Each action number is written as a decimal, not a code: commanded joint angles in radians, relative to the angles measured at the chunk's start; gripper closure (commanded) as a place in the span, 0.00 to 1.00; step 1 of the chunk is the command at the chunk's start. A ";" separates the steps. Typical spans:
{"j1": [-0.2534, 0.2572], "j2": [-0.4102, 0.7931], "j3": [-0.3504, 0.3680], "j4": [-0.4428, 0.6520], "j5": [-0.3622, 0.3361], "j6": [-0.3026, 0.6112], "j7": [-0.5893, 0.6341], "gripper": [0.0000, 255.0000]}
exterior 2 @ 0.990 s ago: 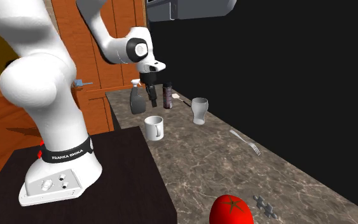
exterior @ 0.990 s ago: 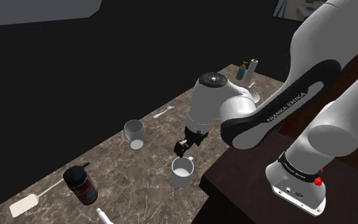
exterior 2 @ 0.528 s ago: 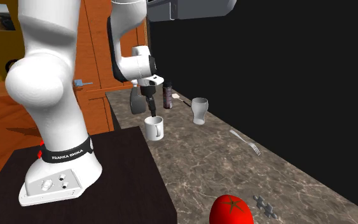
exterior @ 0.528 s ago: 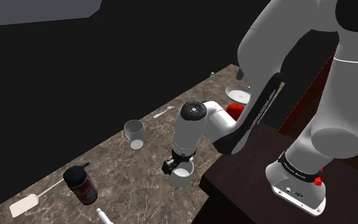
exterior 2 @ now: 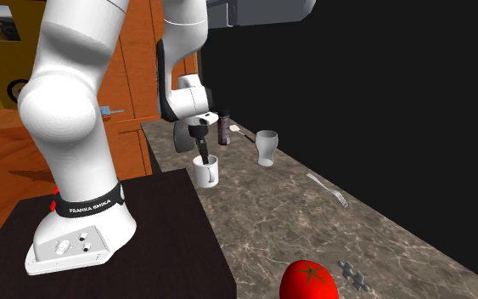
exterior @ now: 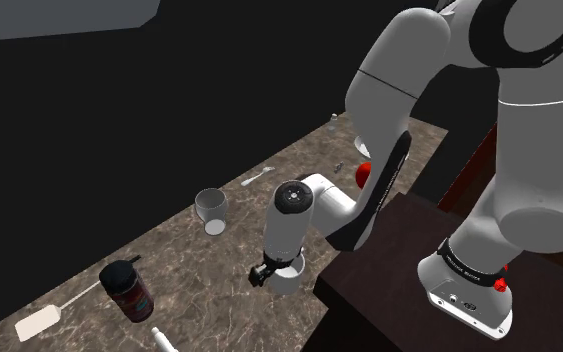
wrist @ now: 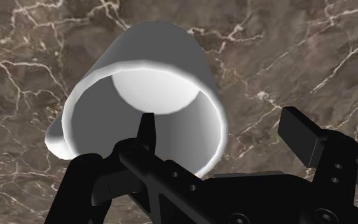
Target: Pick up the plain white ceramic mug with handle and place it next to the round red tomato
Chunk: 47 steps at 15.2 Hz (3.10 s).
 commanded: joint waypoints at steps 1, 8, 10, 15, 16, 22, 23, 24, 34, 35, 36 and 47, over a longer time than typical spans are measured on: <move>0.029 0.040 -0.041 0.021 -0.053 0.016 0.040 0.00; 0.029 0.040 -0.041 0.021 -0.053 0.016 0.039 0.00; 0.029 0.040 -0.041 0.021 -0.053 0.016 0.039 1.00; 0.029 0.040 -0.041 0.021 -0.053 0.016 0.039 1.00; 0.029 0.040 -0.041 0.021 -0.053 0.016 0.039 1.00; -0.006 -0.005 0.003 -0.002 0.006 -0.001 -0.009 1.00; -0.019 -0.019 0.019 -0.009 0.026 -0.007 -0.026 1.00; -0.031 -0.034 0.034 -0.016 0.047 -0.013 -0.042 1.00; -0.164 -0.189 0.207 -0.072 0.287 -0.072 -0.228 1.00; -0.178 -0.206 0.226 -0.076 0.315 -0.078 -0.249 1.00; -0.192 -0.223 0.244 -0.080 0.343 -0.085 -0.270 1.00; -0.308 -0.436 0.413 -0.103 0.714 -0.168 -0.546 1.00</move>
